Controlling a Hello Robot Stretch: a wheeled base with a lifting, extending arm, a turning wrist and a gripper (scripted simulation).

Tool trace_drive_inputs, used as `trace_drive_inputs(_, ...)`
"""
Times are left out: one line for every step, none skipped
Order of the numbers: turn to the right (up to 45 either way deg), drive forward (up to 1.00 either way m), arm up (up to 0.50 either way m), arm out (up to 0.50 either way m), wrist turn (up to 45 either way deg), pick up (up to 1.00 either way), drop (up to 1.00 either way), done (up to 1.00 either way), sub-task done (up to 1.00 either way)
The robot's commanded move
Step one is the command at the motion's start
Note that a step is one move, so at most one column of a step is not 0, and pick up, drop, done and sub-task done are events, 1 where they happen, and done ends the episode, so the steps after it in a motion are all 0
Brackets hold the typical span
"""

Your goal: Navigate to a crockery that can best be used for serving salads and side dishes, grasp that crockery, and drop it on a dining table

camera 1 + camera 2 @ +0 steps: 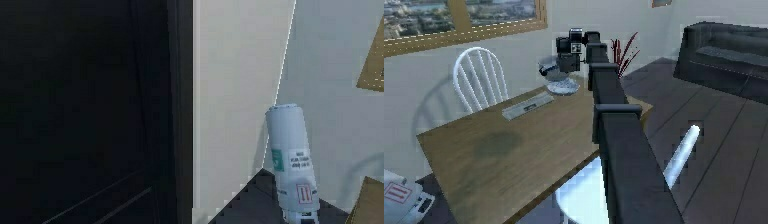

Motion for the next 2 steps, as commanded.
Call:
trace_drive_inputs(0.0,0.0,-0.04,0.0,0.0,0.0,0.0,0.0,0.0)
trace_drive_inputs(0.0,0.0,-0.32,0.0,0.0,0.0,0.0,0.0,0.0)
